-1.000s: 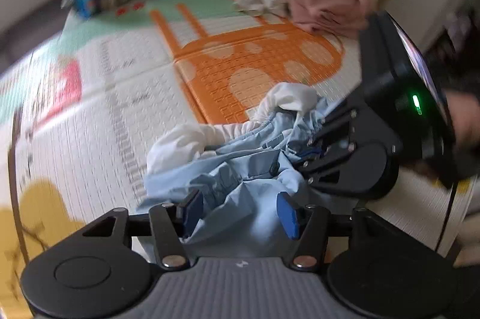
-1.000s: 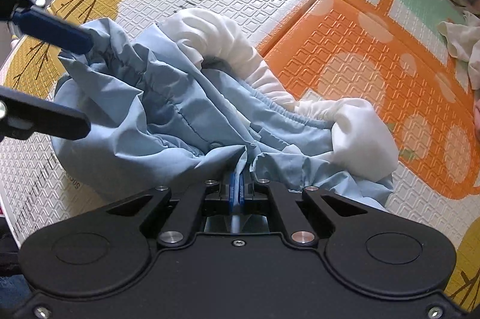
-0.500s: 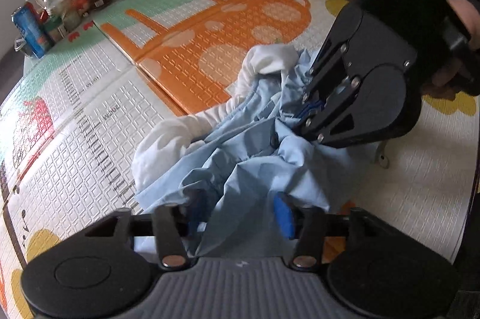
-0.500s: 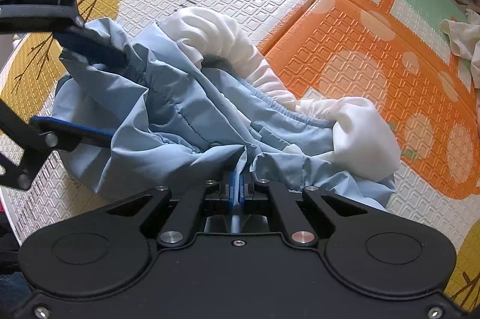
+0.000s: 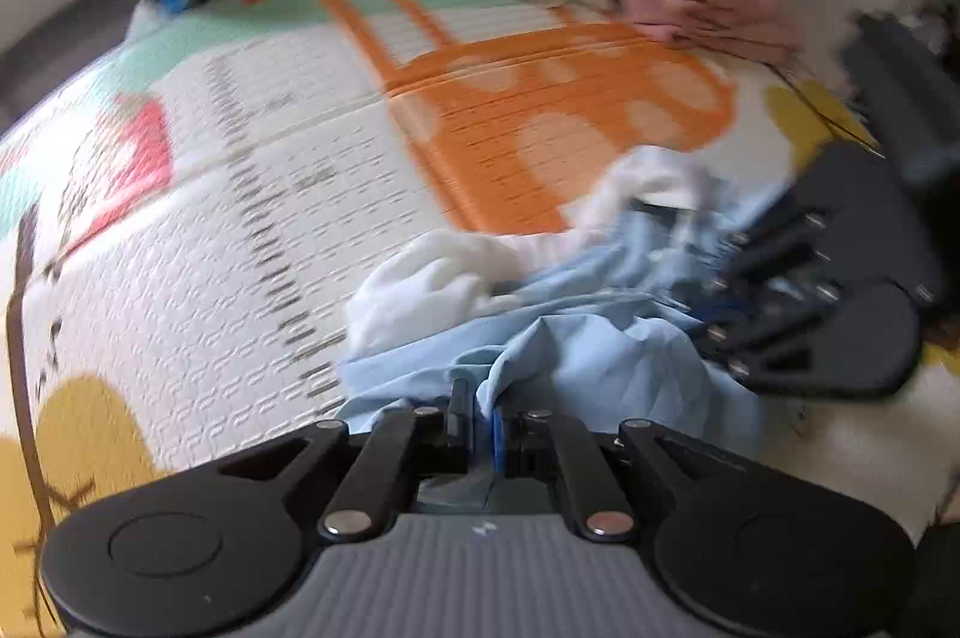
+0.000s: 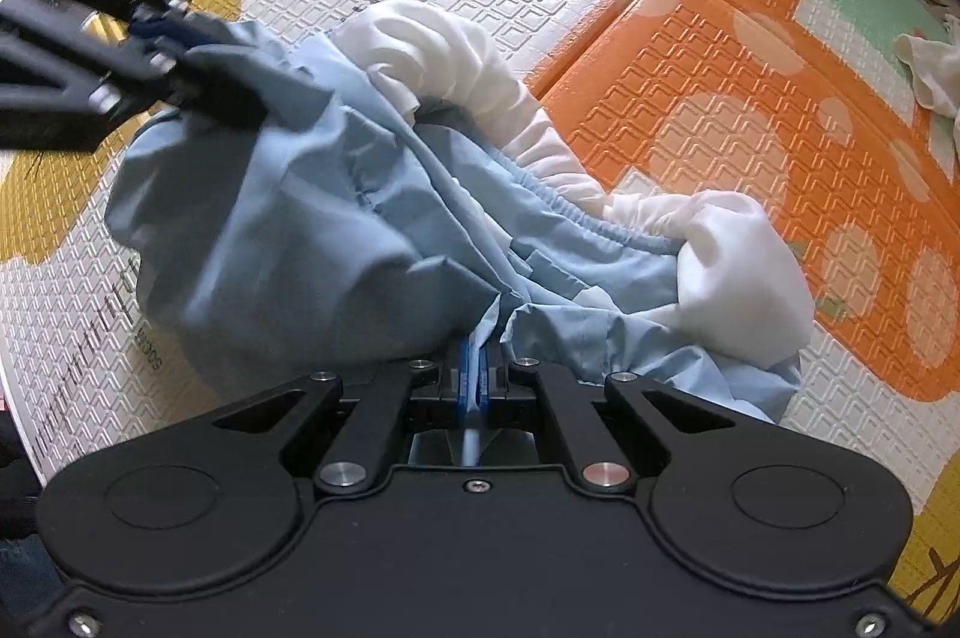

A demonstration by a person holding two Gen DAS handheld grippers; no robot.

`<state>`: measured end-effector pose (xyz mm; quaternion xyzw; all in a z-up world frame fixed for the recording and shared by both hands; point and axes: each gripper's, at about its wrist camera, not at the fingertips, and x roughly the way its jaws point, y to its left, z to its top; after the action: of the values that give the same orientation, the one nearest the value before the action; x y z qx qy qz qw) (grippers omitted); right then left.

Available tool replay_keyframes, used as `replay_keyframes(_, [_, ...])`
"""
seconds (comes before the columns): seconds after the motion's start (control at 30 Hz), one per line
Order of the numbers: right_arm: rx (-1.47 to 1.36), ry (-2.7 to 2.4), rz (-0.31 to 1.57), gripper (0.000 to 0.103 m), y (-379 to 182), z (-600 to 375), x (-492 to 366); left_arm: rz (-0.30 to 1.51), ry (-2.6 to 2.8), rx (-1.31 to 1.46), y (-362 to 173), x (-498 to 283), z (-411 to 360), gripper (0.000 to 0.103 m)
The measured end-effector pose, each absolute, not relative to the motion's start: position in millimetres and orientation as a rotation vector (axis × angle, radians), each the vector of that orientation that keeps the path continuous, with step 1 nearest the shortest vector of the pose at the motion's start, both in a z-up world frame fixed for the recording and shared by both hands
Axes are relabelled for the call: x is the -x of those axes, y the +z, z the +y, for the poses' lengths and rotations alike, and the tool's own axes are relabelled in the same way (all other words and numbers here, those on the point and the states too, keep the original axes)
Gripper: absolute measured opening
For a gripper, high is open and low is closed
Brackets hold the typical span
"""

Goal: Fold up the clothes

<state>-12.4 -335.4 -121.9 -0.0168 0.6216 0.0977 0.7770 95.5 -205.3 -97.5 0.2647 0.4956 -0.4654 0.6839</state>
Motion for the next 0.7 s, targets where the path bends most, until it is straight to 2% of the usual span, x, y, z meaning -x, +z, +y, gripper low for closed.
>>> replay_keyframes(0.43, [-0.007,0.218,1.364,0.001,-128,-345,8,1.302,-0.761,-0.461,-142,-140,-199,0.018])
replay_keyframes(0.7, [-0.018,0.192,1.359,0.001,-128,-344,9,1.259,-0.756,-0.532,-143,-130,-204,0.021])
